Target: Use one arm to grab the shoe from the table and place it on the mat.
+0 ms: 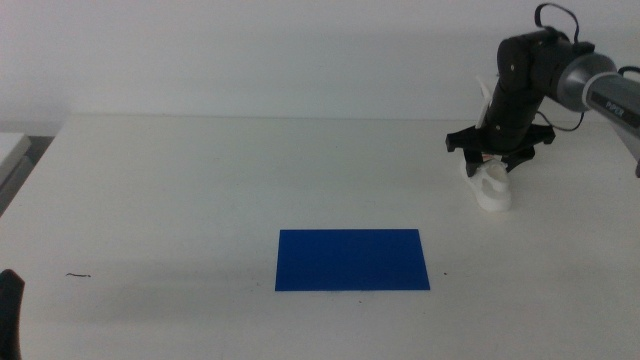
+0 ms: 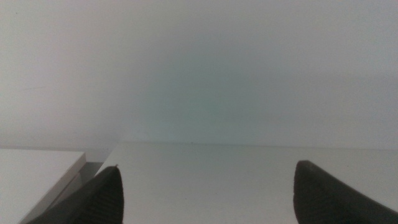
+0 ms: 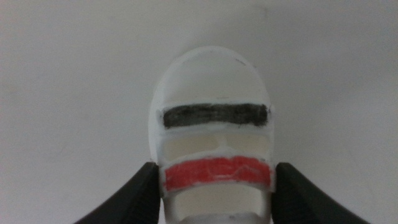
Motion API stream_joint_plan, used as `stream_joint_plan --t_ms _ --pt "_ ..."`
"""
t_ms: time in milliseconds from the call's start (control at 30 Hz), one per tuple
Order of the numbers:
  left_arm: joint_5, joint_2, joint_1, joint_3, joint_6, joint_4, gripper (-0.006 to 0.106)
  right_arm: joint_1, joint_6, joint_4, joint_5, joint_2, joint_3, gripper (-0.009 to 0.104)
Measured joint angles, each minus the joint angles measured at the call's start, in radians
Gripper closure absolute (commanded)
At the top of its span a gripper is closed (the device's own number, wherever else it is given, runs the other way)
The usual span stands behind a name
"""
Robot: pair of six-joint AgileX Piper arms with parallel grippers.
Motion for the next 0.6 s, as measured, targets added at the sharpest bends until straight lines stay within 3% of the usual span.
stream_joint_plan --t_ms 233,600 --pt "0.0 0.0 0.0 0.0 0.0 0.0 0.007 0.132 -0.012 -0.041 0.092 -0.153 -0.02 0.081" --pt "0.0 0.0 0.0 0.0 0.0 0.0 0.007 0.435 0.149 -0.063 0.104 -0.208 0.018 0.081"
